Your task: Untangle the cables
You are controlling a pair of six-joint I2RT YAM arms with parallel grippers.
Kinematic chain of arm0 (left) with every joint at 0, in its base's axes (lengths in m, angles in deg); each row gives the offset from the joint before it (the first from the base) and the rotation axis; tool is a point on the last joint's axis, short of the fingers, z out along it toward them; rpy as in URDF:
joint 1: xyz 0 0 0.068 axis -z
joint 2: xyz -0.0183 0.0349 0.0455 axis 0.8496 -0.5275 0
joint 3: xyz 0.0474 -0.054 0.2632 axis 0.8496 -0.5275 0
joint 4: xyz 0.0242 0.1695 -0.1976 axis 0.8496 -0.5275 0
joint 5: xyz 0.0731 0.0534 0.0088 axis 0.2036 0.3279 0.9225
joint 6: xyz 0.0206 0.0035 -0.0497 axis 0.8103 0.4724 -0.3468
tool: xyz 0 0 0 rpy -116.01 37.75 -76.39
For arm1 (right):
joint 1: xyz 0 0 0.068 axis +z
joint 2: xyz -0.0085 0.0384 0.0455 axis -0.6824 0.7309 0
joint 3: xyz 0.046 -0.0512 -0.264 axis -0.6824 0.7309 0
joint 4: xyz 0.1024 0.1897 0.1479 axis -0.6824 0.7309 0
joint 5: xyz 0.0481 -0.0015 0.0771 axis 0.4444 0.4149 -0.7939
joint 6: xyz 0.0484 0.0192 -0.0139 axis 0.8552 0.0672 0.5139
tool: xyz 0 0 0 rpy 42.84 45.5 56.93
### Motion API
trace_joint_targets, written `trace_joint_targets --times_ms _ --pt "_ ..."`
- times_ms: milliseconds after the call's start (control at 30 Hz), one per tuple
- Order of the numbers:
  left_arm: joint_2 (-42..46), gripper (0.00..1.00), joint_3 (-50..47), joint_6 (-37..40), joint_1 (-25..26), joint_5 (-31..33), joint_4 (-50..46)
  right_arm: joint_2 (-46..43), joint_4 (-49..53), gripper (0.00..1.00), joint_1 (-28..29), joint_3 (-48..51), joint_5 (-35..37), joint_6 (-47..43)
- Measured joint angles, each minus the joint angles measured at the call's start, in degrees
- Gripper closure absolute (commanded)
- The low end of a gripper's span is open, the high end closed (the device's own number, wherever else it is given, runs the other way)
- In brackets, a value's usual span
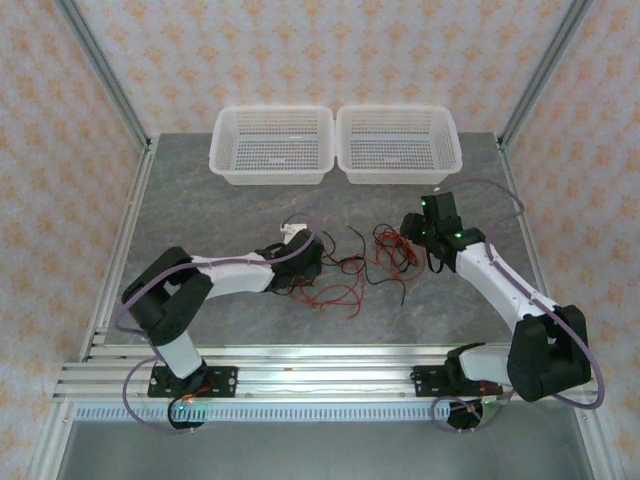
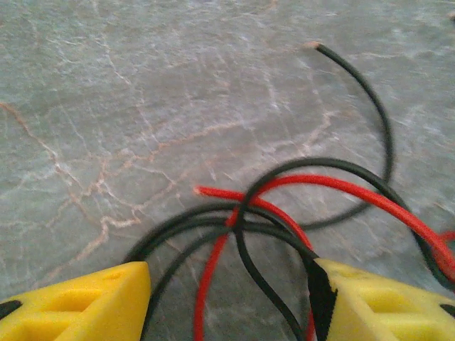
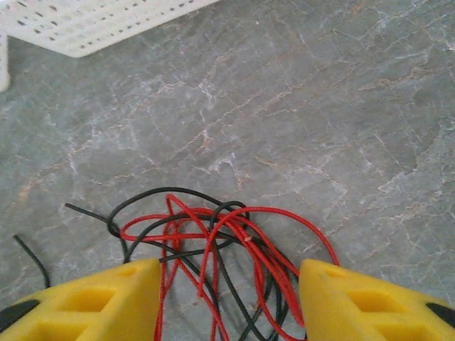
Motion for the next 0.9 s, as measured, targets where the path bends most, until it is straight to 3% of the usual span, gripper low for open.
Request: trace_joint_targets --times_ms 200,467,533,633,900 --pt "-2.25 0.38 0.39 -2.86 -2.29 5.20 -2.21 3.76 -1.36 0.53 -0.04 0.98 -0.57 -0.55" --pt "2.32 0.38 -5.81 -3.80 -11.74 8.11 -1.64 14.71 -5.92 0.57 -0.02 4.22 -3.28 -0.57" --pt "3.15 0.37 -6.43 -3.76 -13.51 8.41 -2.34 16.92 -6.93 0.67 0.24 4.55 -4.00 -0.42" --pt "4.46 0.37 -6.75 -3.39 -15.96 8.52 -3.82 17.55 -7.19 1.00 0.55 4.55 -2.43 -0.15" --pt "11.04 0.38 -6.58 -1.84 -17.92 5.42 -4.68 17.07 -11.74 1.00 7.02 4.48 -9.44 2.95"
